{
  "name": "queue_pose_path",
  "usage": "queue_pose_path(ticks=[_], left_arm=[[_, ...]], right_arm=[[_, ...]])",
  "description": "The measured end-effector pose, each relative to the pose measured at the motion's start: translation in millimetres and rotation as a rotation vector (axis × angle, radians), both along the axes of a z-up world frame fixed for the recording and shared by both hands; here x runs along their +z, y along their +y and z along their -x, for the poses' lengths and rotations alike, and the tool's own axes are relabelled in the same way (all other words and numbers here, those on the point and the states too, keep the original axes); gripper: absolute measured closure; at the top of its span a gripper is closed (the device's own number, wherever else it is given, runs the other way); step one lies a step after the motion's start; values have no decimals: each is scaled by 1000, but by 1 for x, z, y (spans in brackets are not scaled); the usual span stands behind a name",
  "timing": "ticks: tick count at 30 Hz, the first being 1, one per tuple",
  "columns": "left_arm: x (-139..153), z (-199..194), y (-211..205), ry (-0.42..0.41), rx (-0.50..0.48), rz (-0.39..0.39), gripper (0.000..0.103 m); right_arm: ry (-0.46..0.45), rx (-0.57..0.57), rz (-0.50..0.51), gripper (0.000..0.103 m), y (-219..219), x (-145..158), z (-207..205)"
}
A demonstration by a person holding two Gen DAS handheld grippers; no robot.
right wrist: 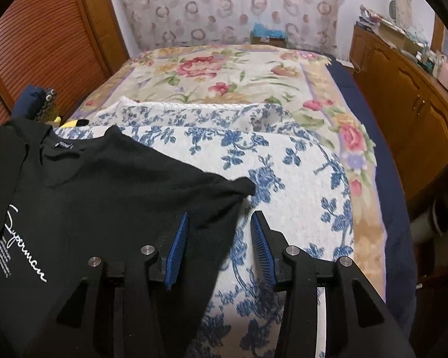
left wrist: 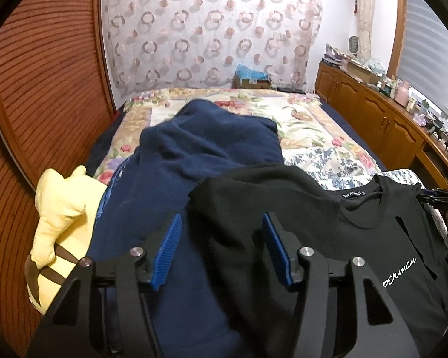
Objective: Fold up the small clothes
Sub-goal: 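Grasp the black T-shirt's shoulder with the right tool while the left tool grasps the other shoulder, then lift the black T-shirt by both shoulders with both tools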
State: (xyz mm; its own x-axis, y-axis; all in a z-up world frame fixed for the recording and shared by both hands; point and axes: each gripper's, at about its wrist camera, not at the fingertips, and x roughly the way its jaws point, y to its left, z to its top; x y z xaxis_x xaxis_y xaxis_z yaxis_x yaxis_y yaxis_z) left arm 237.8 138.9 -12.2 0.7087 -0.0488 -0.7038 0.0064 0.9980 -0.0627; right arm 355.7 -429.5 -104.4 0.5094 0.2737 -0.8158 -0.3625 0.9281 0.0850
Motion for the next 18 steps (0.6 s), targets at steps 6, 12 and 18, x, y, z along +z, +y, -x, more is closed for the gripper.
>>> queue_pose_path(ticks=[6,12,18], left_arm=[[-12,-10,8,43,7,43,47],[-9,-11,2,28,-38,58,75],[-1,-3,-10,-8,-53,60,97]], right_arm=[[-23,22,32,59,11,-2,-4],[-27,23,32,59,14,-2,-6],[-17,36,50,74,25,2,-4]])
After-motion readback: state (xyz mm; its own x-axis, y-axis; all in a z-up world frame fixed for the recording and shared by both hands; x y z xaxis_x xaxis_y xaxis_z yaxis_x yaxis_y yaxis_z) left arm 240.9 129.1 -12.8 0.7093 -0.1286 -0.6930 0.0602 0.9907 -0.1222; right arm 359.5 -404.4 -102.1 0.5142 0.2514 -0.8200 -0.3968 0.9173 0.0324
